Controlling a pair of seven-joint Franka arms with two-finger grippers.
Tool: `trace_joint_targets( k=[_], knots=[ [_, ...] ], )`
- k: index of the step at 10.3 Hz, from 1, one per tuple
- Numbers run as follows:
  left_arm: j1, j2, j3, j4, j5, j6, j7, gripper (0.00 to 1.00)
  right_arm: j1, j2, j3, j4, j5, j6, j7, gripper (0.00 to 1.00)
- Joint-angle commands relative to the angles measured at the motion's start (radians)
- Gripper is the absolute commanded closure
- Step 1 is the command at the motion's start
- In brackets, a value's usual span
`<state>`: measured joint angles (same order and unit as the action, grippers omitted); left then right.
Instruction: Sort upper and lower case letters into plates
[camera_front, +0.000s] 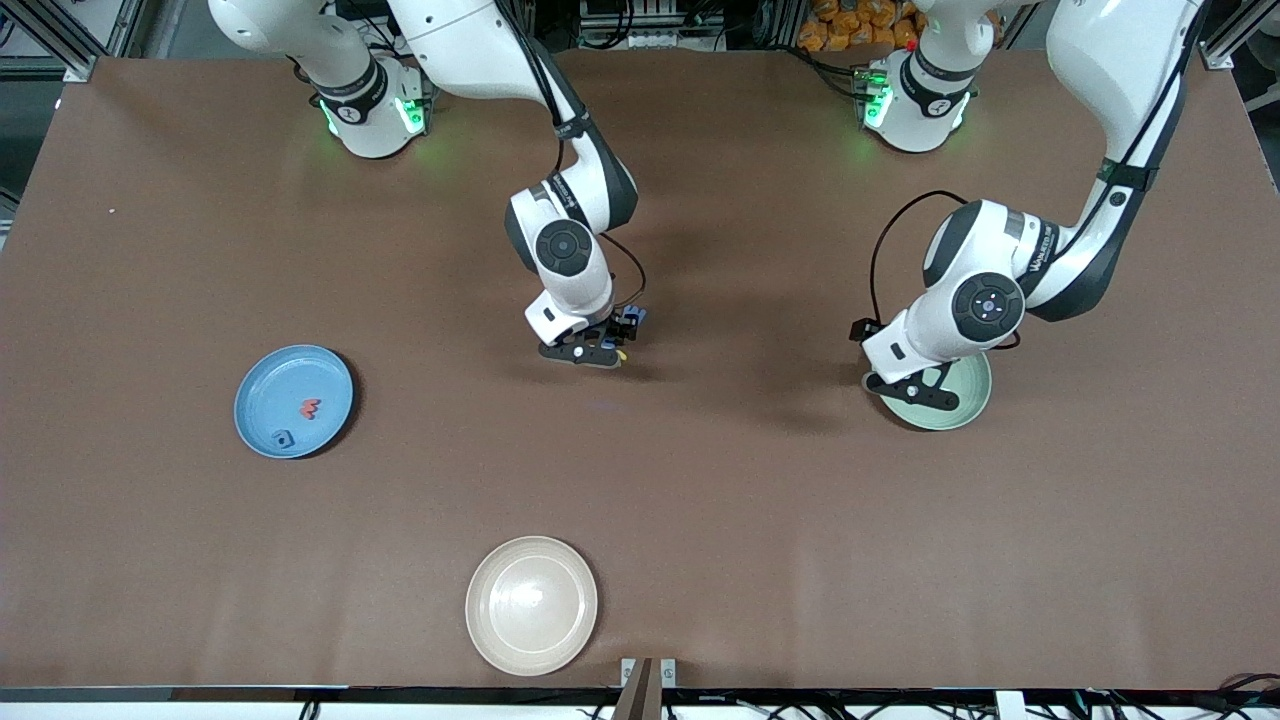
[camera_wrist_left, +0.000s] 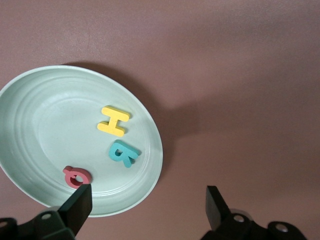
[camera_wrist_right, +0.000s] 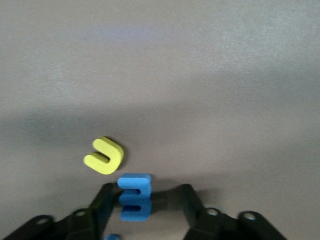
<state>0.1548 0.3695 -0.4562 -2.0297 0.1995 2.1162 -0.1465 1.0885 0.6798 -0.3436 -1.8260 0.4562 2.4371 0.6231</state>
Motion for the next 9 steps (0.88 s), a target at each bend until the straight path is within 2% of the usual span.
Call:
trace_joint_targets(
  k=[1,3,5,7,9],
  knots=[
    [0.000,-0.012,-0.002,0.006,-0.017,-0.022,-0.013,0.00,0.011,0.015,-0.005,0.010,0.013,-0.004,0.007,1.00],
    [0.000,-0.011,-0.002,0.006,-0.017,-0.022,-0.011,0.00,0.011,0.010,-0.005,0.013,0.010,-0.006,0.000,1.00],
    [0.000,-0.012,-0.002,0.006,-0.017,-0.022,-0.011,0.00,0.002,-0.002,-0.009,0.031,-0.033,-0.009,-0.017,1.00],
    [-0.004,-0.008,-0.002,0.006,-0.017,-0.022,-0.018,0.00,-0.030,-0.029,-0.034,0.025,-0.040,-0.015,-0.158,1.00],
    [-0.003,-0.008,-0.002,0.008,-0.017,-0.022,-0.022,0.00,-0.070,-0.060,-0.070,0.025,-0.040,-0.091,-0.296,1.00]
  ],
)
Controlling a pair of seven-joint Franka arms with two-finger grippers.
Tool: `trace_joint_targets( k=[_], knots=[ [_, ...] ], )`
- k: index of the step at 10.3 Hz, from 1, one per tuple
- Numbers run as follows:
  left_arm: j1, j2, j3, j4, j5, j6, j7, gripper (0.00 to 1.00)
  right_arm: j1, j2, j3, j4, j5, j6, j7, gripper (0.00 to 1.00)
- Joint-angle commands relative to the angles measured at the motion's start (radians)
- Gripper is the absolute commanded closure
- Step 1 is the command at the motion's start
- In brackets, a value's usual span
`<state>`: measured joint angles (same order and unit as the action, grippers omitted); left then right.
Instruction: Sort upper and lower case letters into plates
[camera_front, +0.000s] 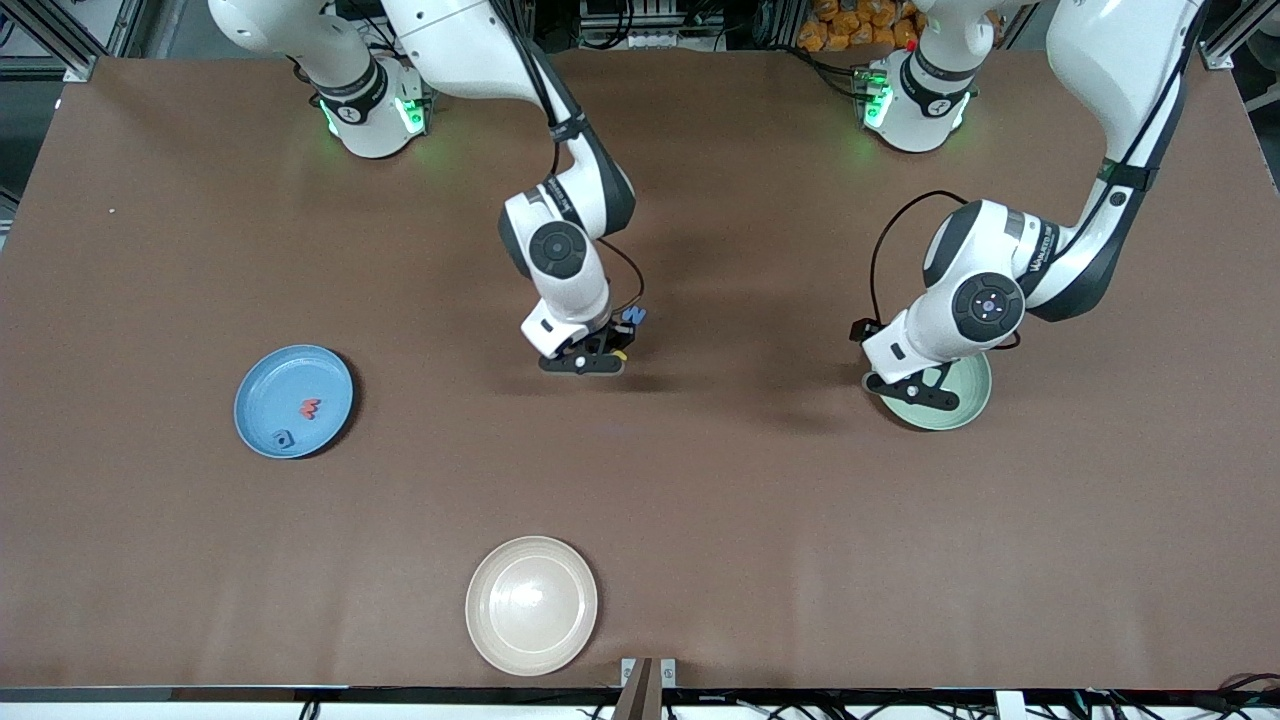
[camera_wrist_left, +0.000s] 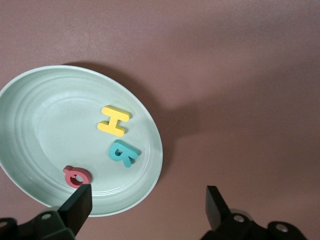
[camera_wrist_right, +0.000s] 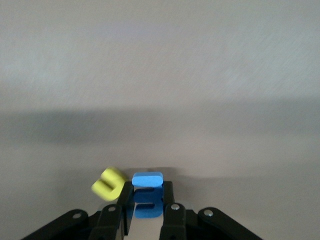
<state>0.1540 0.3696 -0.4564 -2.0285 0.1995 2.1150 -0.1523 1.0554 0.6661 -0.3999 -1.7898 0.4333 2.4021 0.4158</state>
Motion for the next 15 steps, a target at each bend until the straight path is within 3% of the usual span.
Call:
trace_joint_targets(
  k=[1,3,4,8,11,14,15],
  knots=[
    [-0.002,-0.006,-0.002,0.014,-0.017,-0.021,-0.018,0.00,-0.043,-0.054,-0.054,-0.013,-0.018,-0.086,-0.168,1.00],
    [-0.010,0.000,-0.002,0.017,-0.020,-0.021,-0.036,0.00,-0.049,-0.060,-0.147,-0.017,-0.018,-0.147,-0.314,1.00],
    [-0.034,0.011,-0.004,0.022,-0.020,-0.017,-0.082,0.00,-0.090,-0.062,-0.164,-0.022,-0.018,-0.156,-0.404,1.00],
    [-0.244,0.133,-0.004,0.167,-0.022,-0.016,-0.485,0.00,-0.340,-0.074,-0.172,-0.020,-0.018,-0.234,-0.849,1.00],
    [-0.339,0.190,-0.002,0.257,-0.022,-0.015,-0.666,0.00,-0.518,-0.071,-0.174,-0.019,-0.018,-0.245,-1.163,1.00],
    [-0.483,0.207,-0.004,0.300,-0.023,-0.007,-0.928,0.00,-0.612,-0.074,-0.195,-0.013,-0.018,-0.349,-1.343,1.00],
    [-0.545,0.210,-0.002,0.318,-0.025,-0.003,-1.061,0.00,-0.624,-0.074,-0.204,-0.013,-0.018,-0.365,-1.386,0.96]
  ],
)
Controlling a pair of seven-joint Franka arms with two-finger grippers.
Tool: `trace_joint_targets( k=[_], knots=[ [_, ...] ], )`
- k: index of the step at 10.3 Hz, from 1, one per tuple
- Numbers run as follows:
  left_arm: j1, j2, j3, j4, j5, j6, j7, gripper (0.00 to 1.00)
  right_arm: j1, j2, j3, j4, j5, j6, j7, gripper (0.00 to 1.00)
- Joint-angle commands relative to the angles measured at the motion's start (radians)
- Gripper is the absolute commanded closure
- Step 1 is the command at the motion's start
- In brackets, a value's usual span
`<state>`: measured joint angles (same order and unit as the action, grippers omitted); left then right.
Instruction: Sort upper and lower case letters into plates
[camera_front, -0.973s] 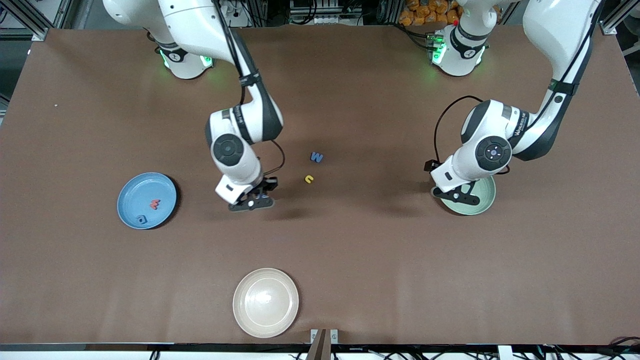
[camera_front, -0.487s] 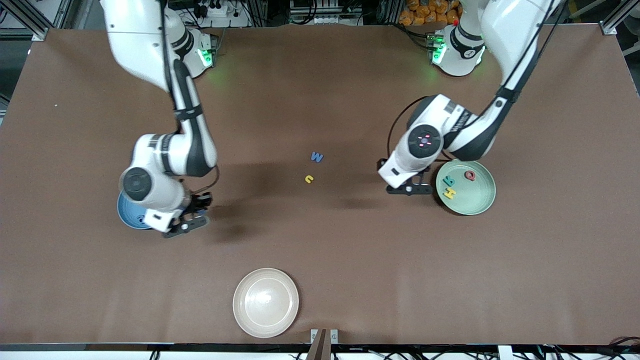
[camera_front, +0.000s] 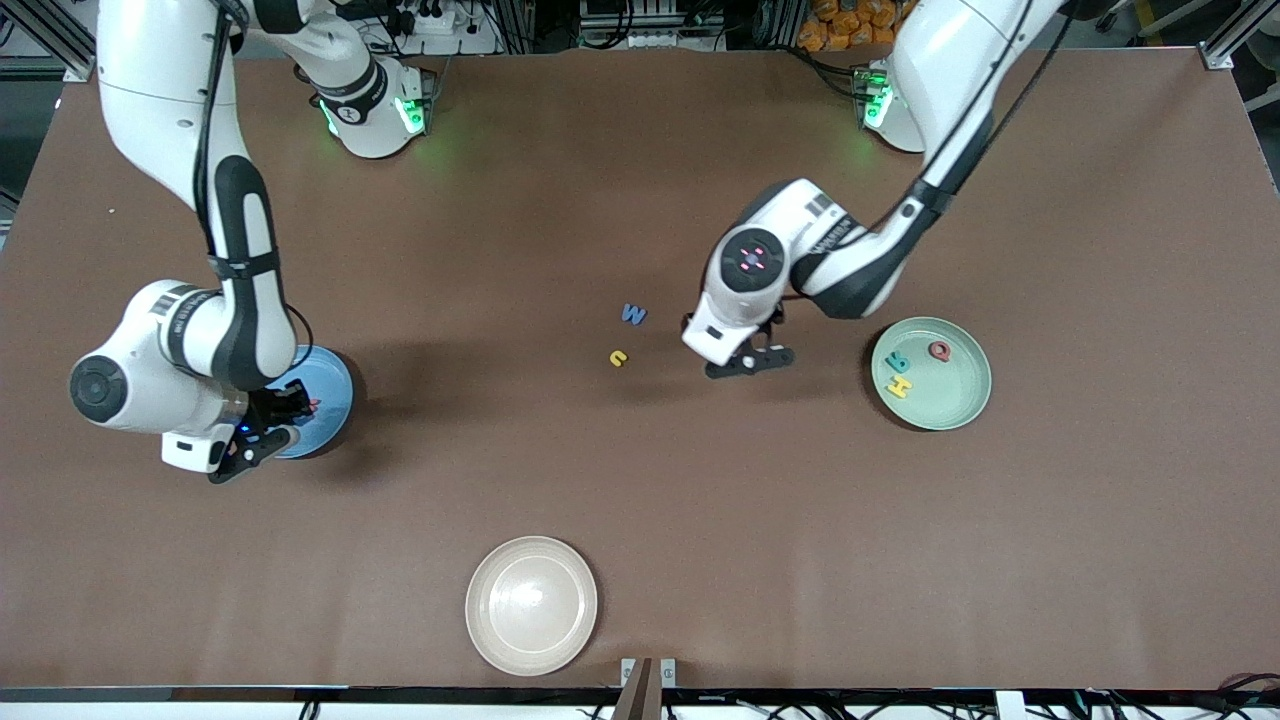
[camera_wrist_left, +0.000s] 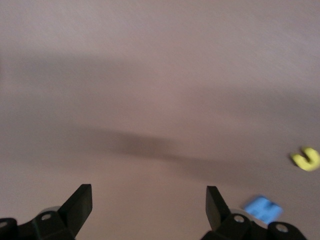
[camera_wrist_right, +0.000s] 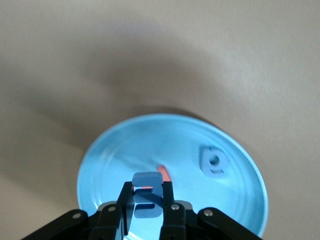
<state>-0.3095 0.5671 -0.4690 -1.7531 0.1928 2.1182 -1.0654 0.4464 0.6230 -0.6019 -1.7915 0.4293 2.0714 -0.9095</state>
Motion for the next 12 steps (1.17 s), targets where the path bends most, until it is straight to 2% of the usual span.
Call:
trace_joint_targets(
  k=[1,2,4,6,9,10,12],
  knots=[
    [-0.115,0.031,0.012,0.059,-0.013,-0.003,-0.244,0.00,-0.034,-0.028,-0.004,-0.011,-0.014,-0.042,-0.075,0.45],
    [-0.123,0.042,0.012,0.066,-0.013,-0.001,-0.304,0.00,-0.046,-0.026,-0.002,-0.009,-0.011,-0.040,-0.077,0.00],
    [-0.186,0.060,0.022,0.080,0.007,0.072,-0.497,0.00,-0.043,-0.026,-0.002,-0.002,-0.010,-0.040,-0.077,0.00],
    [-0.191,0.086,0.029,0.072,0.014,0.162,-0.644,0.00,-0.035,-0.020,-0.002,0.021,-0.010,-0.039,-0.074,0.00],
    [-0.215,0.138,0.030,0.058,0.193,0.238,-0.818,0.00,-0.009,0.004,0.004,0.059,-0.010,-0.027,-0.062,0.00],
    [-0.218,0.151,0.030,0.058,0.232,0.238,-0.847,0.00,0.001,0.009,0.005,0.069,-0.012,-0.025,-0.061,0.00],
    [-0.227,0.160,0.030,0.058,0.234,0.243,-0.857,0.00,0.023,0.011,0.004,0.069,-0.012,-0.011,-0.060,0.00]
  ],
)
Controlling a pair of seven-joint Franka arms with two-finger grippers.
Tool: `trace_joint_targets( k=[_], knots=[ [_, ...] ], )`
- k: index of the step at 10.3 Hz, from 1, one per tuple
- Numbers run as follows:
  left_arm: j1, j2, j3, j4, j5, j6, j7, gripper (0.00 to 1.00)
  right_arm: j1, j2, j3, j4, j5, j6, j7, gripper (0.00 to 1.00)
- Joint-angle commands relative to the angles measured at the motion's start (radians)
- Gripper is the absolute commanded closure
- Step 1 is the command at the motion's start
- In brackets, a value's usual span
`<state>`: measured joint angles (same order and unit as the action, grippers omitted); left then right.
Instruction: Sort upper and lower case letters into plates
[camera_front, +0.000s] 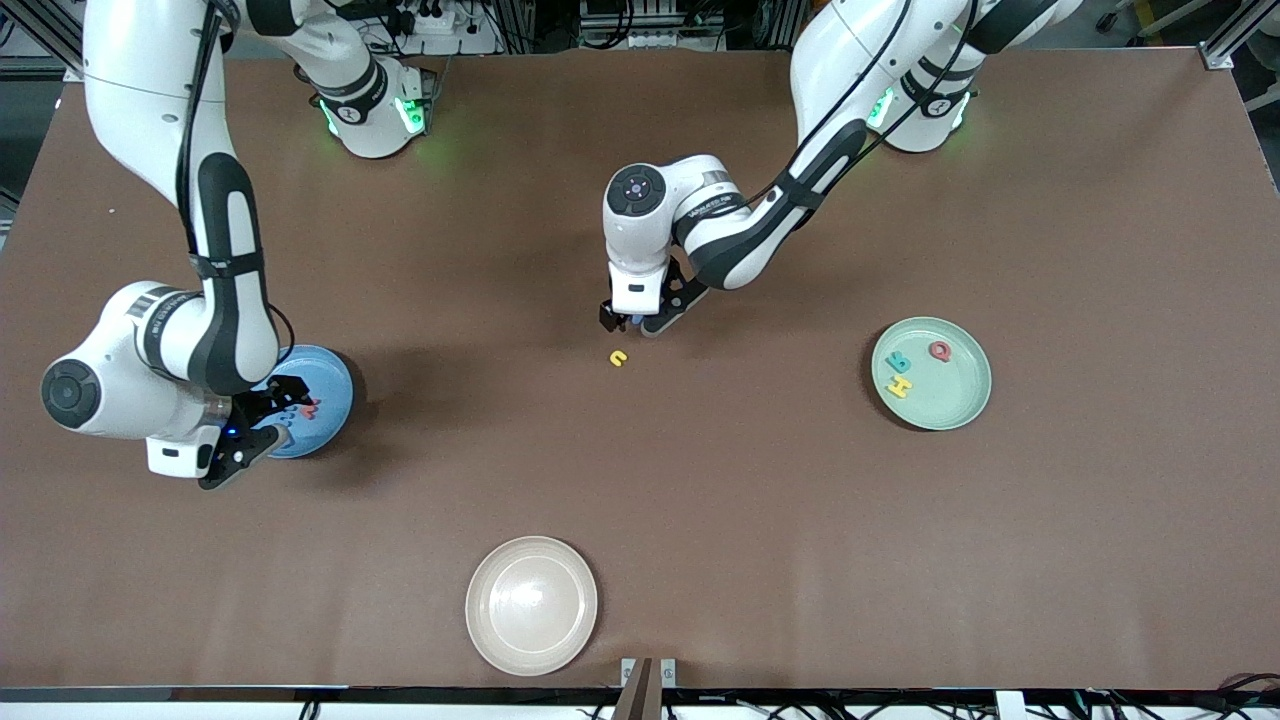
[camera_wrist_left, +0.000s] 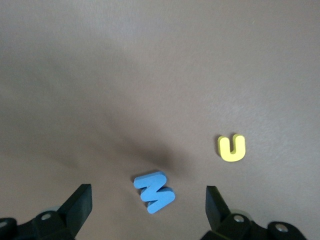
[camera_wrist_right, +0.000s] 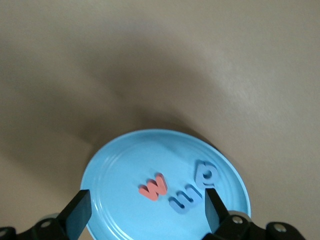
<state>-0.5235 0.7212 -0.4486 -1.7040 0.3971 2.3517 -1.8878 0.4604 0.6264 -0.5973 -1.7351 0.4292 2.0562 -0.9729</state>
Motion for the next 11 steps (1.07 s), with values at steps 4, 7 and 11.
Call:
trace_joint_targets(
  k=[4,7,11],
  knots=[
    [-0.019,0.036,0.010,0.009,0.039,0.044,-0.059,0.00,0.007,0.007,-0.001,0.011,-0.014,0.009,0.003,0.00],
    [-0.024,0.050,0.016,0.009,0.042,0.047,-0.057,0.00,0.009,0.007,-0.001,0.011,-0.014,0.007,0.003,0.00],
    [-0.032,0.073,0.030,0.012,0.092,0.047,-0.057,0.02,0.009,0.007,-0.001,0.011,-0.014,0.007,0.003,0.00]
  ],
)
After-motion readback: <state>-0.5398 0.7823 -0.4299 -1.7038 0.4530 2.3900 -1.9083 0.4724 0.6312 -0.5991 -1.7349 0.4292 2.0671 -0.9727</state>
